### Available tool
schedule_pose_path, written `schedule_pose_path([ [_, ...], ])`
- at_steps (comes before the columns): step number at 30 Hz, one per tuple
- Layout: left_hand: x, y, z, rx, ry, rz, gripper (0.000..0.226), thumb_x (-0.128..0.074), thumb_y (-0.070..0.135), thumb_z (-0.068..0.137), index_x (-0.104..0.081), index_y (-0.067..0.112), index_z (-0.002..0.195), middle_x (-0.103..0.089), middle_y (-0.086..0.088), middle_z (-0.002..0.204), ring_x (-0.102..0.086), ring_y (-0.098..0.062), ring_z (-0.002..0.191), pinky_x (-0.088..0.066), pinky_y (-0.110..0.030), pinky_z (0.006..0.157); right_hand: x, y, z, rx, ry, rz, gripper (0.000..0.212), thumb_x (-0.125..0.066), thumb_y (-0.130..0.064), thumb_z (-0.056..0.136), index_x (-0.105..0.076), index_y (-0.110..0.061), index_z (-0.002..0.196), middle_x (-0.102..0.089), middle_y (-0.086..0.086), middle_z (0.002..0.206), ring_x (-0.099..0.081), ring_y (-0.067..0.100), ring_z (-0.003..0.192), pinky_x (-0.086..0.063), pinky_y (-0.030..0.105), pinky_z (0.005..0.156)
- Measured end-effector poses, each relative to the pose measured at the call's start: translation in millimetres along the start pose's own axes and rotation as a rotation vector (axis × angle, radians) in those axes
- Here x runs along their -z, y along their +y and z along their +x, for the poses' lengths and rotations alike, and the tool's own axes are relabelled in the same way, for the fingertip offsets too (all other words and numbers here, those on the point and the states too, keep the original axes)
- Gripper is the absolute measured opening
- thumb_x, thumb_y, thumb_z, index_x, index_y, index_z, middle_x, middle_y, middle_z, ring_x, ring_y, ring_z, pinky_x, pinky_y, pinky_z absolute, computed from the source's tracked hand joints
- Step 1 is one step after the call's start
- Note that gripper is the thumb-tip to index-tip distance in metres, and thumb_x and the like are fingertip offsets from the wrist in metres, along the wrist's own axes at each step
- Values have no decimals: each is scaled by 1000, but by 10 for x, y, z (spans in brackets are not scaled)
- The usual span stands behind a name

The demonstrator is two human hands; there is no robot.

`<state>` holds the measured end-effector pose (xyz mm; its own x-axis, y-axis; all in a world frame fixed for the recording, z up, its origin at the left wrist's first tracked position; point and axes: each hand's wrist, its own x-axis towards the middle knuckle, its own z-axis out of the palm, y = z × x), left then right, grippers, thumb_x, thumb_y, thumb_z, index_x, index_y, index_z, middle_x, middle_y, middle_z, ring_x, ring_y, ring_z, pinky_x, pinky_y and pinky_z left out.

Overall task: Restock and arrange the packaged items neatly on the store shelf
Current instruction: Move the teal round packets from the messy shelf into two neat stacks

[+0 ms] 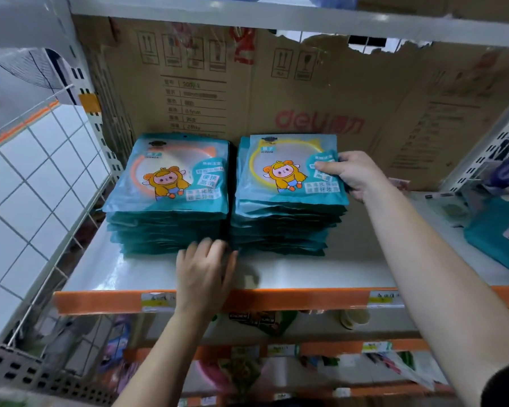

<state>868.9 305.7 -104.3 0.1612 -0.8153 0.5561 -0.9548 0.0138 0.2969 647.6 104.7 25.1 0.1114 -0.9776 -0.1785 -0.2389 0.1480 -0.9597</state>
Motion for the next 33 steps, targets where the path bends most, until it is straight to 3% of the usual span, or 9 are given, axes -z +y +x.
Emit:
schedule_pose_path([
  [5,-112,-21,-71,8,-99,122,28,-50,33,88,-67,12,80,-65,-9,77,-59,-31,72,-42,-38,66,-1,-43,52,11,-22,-193,22,-80,-10,76,-67,-5,93,-73,7,85,-71,16,75,-58,33,67],
  [11,-156,-31,-86,15,-81,130,27,-49,33,88,-66,13,81,-64,-7,76,-59,-30,71,-41,-37,68,-82,51,64,33,137,-237,39,-89,-21,66,-68,-2,93,-72,8,84,-72,19,73,-60,40,71],
  [14,-158,-25,-91,7,-99,137,30,-45,34,90,-66,13,82,-65,-8,78,-59,-30,72,-41,-38,68,-78,98,40,121,256,-508,43,-88,-40,65,-68,-9,88,-64,-5,76,-60,6,65,-55,36,65],
  [17,-157,0,-94,3,-103,128,30,-44,34,90,-65,13,81,-64,-8,76,-59,-31,71,-40,-38,68,-53,186,22,139,257,-525,54,-81,-49,71,-67,-9,104,-63,-1,88,-55,6,69,-46,29,55],
  [21,-194,135,-137,-36,-127,49,26,-45,33,92,-62,16,84,-63,-4,81,-58,-28,74,-39,-37,70,9,435,-73,173,242,-311,42,-61,-46,91,-64,-13,116,-67,0,107,-60,7,83,-47,23,62],
  [24,-255,370,-136,-58,-203,-8,27,-42,37,93,-61,18,87,-62,-1,85,-57,-26,80,-43,-39,75,163,749,-252,172,309,-219,30,-51,-40,98,-65,-18,112,-69,3,108,-64,21,99,-54,45,88],
  [26,-323,545,-101,-101,-241,-24,23,-46,35,94,-61,19,91,-63,-1,88,-57,-25,83,-43,-39,76,320,984,-421,160,330,-251,22,-52,-36,97,-66,-21,108,-69,3,105,-64,22,100,-52,49,92],
  [28,-401,751,-40,-142,-282,-33,20,-49,34,95,-62,19,95,-63,-1,92,-58,-25,86,-42,-39,78,513,1202,-607,168,357,-278,16,-56,-29,95,-67,-22,105,-70,1,101,-65,21,98,-52,47,91],
  [33,-600,1459,83,-246,-358,-64,31,-37,38,97,-62,20,102,-63,-1,99,-58,-25,94,-41,-38,83,1131,1548,-1001,246,436,-465,15,-59,-20,94,-70,-18,104,-71,-2,99,-63,11,88,-48,25,80],
])
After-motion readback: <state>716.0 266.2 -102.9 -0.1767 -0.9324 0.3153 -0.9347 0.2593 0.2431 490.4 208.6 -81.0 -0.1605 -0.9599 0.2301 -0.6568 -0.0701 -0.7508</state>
